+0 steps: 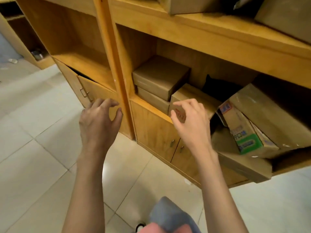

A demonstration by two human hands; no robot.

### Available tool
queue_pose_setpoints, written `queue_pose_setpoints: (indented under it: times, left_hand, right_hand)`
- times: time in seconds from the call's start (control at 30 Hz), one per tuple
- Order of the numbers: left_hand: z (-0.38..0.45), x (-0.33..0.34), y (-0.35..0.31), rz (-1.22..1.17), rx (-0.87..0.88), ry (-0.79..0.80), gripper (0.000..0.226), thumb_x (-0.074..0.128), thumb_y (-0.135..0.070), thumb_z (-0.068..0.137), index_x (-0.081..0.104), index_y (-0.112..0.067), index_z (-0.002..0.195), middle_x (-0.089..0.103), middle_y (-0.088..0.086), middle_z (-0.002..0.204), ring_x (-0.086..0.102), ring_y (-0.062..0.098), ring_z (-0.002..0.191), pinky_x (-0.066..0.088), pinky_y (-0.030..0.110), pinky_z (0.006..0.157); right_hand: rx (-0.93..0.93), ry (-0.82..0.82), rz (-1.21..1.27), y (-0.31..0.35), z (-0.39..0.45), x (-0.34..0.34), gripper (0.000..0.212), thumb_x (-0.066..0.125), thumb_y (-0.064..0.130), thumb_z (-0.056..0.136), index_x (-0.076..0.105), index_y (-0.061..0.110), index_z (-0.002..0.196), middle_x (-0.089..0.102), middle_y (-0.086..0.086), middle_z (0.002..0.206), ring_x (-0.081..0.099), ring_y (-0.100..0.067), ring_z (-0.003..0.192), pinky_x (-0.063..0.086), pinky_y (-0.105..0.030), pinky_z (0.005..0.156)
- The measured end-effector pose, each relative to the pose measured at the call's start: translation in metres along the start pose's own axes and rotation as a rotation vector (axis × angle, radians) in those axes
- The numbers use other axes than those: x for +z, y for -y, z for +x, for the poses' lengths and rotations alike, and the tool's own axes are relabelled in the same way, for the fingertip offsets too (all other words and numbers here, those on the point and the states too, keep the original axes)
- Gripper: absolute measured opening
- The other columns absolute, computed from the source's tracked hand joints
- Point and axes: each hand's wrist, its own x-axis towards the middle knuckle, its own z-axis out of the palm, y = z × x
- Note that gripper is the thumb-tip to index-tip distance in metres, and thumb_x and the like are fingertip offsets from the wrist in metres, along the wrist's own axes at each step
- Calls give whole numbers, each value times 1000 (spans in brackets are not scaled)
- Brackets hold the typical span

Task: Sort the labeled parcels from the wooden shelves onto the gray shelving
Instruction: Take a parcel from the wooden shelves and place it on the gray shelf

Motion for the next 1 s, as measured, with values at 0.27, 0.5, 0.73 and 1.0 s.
queue_pose_setpoints:
  times: [0.27,0.5,0.73,1.0]
  left_hand:
    - [110,59,22,-97,129,54,21,61,-27,91,68,-12,104,68,9,102,62,31,94,49,44,78]
    - [190,93,45,-77,176,49,19,61,-27,91,68,-14,103,67,8,98,60,28,91,43,36,74]
    - [237,128,61,-134,283,136,20,57,-27,94,67,-16,106,66,5,101,58,25,95,45,37,79]
    - [243,188,100,-201,437,224,18,58,-26,93,67,-16,105,66,6,103,58,25,98,46,38,83]
  right_hand:
    - [130,-116,-54,3,93,42,26,56,31,94,63,21,118,56,2,123,47,-12,113,32,-18,89]
    - [139,-168,-76,15,172,79,27,56,30,94,63,20,118,58,0,121,50,-14,112,40,-28,94]
    - [235,-215,-120,17,196,106,28,56,29,95,63,20,120,57,0,122,48,-13,114,37,-26,96]
    - [371,-289,-184,5,183,176,28,56,29,94,63,20,120,57,0,122,47,-15,113,35,-25,95]
